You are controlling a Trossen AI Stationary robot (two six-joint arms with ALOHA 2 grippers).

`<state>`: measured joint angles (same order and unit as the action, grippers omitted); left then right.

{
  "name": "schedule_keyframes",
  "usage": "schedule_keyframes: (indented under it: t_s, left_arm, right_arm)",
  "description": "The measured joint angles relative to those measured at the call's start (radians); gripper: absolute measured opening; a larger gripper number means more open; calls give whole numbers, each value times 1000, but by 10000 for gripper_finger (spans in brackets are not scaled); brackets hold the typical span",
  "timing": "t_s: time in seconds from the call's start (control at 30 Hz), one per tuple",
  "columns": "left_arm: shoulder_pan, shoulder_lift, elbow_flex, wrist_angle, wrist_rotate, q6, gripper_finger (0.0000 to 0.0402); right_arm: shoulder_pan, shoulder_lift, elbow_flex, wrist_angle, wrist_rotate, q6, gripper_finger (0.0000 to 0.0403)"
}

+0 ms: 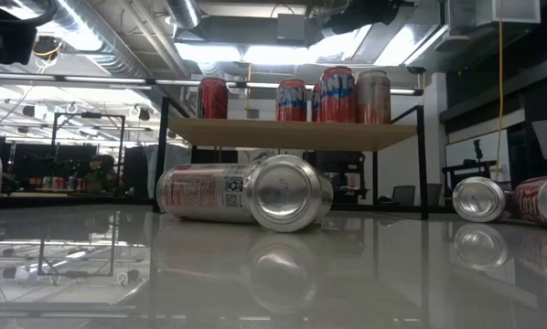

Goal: Place canned beverage on shelf
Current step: Put the orange soda can aligned with the other soda can on the shelf

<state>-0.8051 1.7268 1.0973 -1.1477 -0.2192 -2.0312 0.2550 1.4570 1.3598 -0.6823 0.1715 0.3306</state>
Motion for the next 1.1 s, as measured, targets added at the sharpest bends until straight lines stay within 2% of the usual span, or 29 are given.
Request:
schedule_keyframes:
  t_s: [0.3,0.47,0.6,0.73,0.9,1.0,1.1]
  left_arm:
    - [3,61,1,10,27,79,371]
    - [2,67,1,37,16,106,332]
    - [2,65,2,86,-34,131,290]
    - [4,60,2,158,-137,134,275]
    - [11,25,2,229,-359,142,275]
    - [16,-2,1,280,-501,215,275]
    - [32,-26,1,352,-616,367,275]
  right_arm:
    - [0,0,0,1,0,0,372]
    - [0,0,0,3,0,0,372]
    - [0,0,0,8,0,0,372]
    - [0,0,0,9,0,0,372]
    - [0,0,0,12,0,0,372]
    - [0,0,0,48,0,0,372]
    - [0,0,0,102,0,-24,372]
